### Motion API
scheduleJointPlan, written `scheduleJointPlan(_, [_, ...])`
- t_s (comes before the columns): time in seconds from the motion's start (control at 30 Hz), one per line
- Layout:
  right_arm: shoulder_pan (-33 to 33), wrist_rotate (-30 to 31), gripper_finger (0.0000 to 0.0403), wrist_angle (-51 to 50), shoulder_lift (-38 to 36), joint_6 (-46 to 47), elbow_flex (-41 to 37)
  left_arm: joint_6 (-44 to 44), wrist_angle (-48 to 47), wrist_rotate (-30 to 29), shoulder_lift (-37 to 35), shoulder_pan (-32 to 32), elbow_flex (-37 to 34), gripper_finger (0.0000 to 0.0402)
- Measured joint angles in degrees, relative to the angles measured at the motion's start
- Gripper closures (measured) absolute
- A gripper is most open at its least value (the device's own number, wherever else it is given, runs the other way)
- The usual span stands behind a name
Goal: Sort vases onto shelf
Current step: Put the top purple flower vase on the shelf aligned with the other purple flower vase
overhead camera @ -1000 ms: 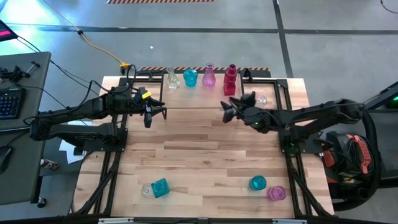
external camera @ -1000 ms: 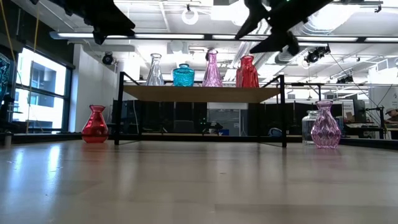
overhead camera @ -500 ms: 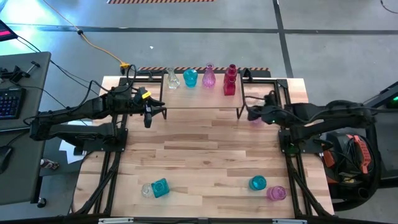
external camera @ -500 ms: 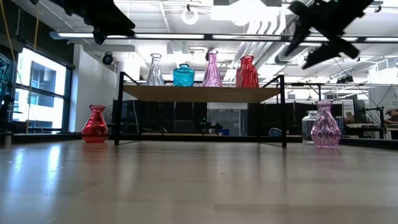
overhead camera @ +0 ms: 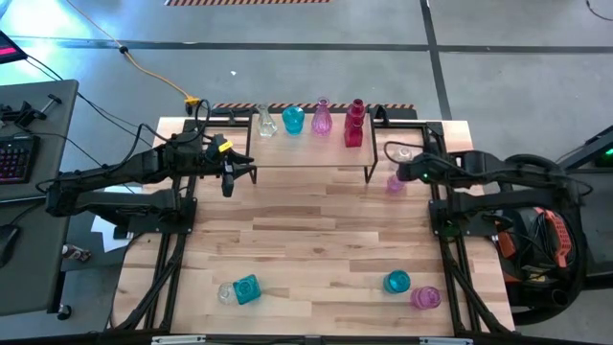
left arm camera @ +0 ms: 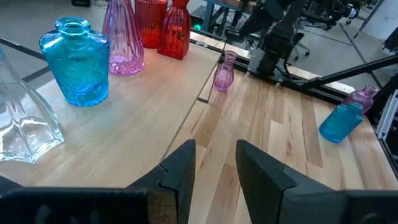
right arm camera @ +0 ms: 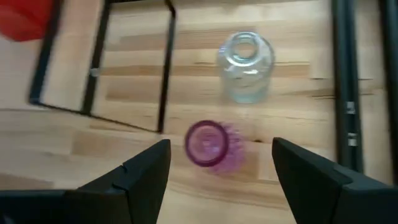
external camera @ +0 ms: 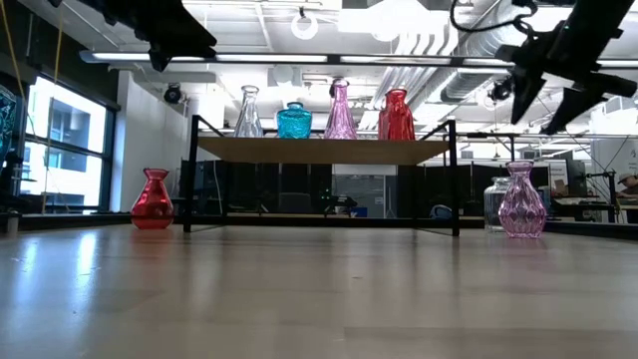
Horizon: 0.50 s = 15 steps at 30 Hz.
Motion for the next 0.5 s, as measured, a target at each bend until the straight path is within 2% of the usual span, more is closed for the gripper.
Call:
scheduleJointPlan(0.17, [-3.72, -1.41, 0.0142, -0.89, 0.81, -3.14, 0.0, 0.0, 0.02, 0.0, 0.0, 0.0, -0.02, 0.0296])
scheduleJointPlan(0.5, [-9.0, -6.18, 0.0142, -0.82, 7.17, -7.99, 0.0, 0.01, 0.02, 0.0, 0.0, 0.0, -0.01, 0.0296])
